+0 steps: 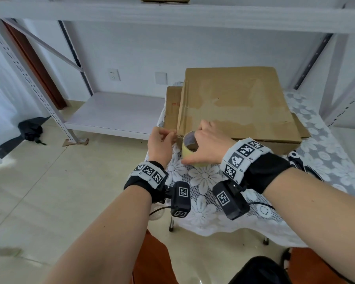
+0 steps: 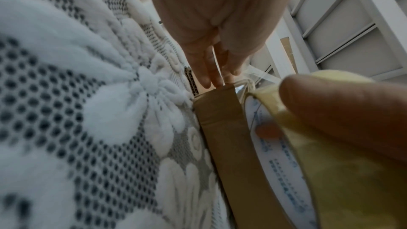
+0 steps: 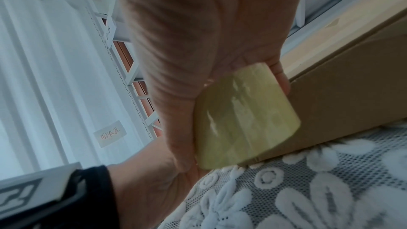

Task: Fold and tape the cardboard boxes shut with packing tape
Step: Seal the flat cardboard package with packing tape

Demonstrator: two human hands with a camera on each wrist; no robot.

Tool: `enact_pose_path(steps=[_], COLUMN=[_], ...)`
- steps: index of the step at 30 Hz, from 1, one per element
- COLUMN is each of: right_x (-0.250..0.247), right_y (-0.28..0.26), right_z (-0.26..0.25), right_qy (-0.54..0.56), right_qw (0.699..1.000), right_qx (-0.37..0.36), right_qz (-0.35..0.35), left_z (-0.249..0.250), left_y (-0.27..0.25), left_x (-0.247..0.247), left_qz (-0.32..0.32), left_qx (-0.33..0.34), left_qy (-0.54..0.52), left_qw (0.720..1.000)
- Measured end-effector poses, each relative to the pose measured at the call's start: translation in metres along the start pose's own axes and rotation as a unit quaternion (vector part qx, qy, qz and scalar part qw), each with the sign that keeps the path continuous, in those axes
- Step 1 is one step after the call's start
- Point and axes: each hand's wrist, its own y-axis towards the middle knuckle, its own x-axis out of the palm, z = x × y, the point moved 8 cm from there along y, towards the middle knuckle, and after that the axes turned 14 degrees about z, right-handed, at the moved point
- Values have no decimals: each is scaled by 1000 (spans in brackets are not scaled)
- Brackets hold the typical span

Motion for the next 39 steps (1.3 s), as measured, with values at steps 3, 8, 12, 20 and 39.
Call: enact_pose_path(steps=[3, 8, 12, 20, 39], right_x=[-2, -6, -5, -6, -9], right_y=[0, 0, 1, 0, -9], right_z=[3, 6, 8, 8, 18], right_qy=[16, 41, 51, 58, 224], right_qw=[1000, 999, 998, 998, 972], right_qx=[5, 10, 14, 23, 71], right_qz=[-16, -25, -24, -26, -24], left_z=[-2, -6, -18, 21, 30], left_y=[3, 8, 15, 1, -16], left_x=[3, 5, -3, 9, 31], left_qz=[-4, -1, 39, -29, -251], left_qx=[1, -28, -102, 73, 269], left_qy=[10, 26, 27, 75, 320], left_qw=[1000, 999, 994, 994, 873])
